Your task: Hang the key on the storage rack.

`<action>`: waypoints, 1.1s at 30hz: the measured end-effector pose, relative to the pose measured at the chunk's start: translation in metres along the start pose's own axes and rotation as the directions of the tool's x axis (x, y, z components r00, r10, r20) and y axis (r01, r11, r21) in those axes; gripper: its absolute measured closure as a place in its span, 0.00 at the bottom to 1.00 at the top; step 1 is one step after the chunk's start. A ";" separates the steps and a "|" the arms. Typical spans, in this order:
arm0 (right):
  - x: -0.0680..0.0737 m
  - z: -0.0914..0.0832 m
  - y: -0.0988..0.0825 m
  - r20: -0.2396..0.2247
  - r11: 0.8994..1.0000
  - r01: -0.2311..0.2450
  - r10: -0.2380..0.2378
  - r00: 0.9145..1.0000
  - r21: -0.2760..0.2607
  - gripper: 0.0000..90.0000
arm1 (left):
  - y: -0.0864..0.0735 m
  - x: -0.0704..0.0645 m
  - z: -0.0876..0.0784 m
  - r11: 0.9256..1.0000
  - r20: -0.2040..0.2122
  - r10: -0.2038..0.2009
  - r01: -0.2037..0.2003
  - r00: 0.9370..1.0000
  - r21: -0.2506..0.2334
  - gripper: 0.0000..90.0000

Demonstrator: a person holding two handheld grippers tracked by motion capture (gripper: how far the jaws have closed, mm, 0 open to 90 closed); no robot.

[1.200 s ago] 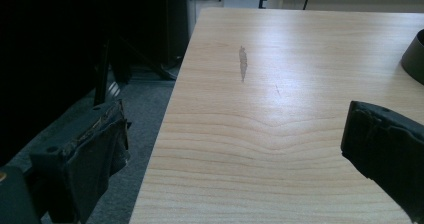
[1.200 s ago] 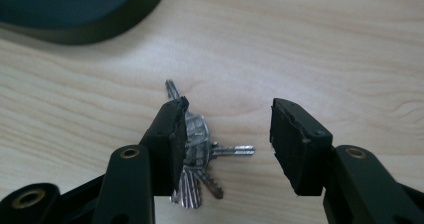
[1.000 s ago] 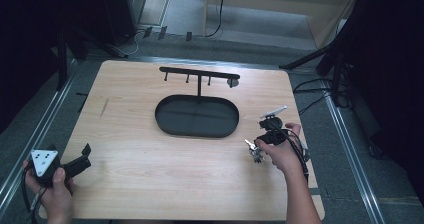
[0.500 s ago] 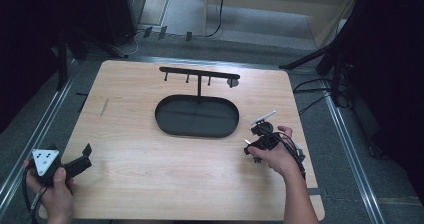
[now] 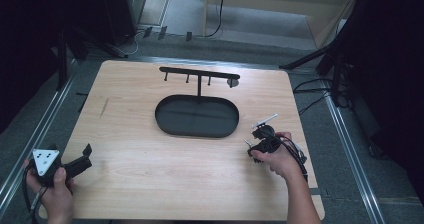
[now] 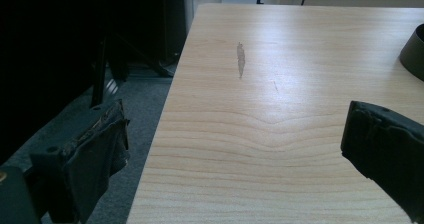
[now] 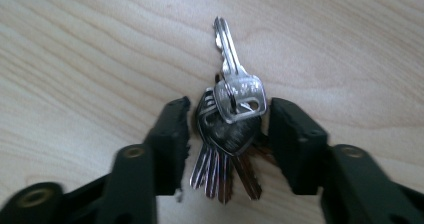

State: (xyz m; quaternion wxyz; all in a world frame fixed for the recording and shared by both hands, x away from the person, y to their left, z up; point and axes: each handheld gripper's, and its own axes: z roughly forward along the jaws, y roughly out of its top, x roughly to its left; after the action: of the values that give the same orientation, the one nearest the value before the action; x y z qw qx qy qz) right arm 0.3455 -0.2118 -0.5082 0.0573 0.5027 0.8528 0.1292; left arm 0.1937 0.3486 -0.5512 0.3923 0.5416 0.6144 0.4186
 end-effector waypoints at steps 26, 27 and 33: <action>0.000 -0.017 -0.002 0.099 0.999 0.044 -0.047 0.994 0.032 1.00 | 0.000 -0.001 0.000 1.000 -0.004 0.003 -0.003 1.000 0.003 0.00; 0.001 -0.025 0.002 0.112 0.999 0.046 -0.047 0.993 0.011 1.00 | 0.000 -0.001 0.000 1.000 -0.004 0.005 -0.005 1.000 0.002 0.00; 0.008 -0.044 0.017 0.115 0.998 0.064 -0.061 0.991 -0.022 1.00 | 0.000 -0.001 0.000 1.000 0.000 0.006 -0.006 1.000 -0.001 0.00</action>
State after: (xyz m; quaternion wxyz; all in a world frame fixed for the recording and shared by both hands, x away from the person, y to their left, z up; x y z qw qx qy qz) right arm 0.3455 -0.2040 -0.4608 0.1166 0.4814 0.8618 0.1092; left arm 0.1939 0.3476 -0.5513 0.3914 0.5435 0.6124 0.4201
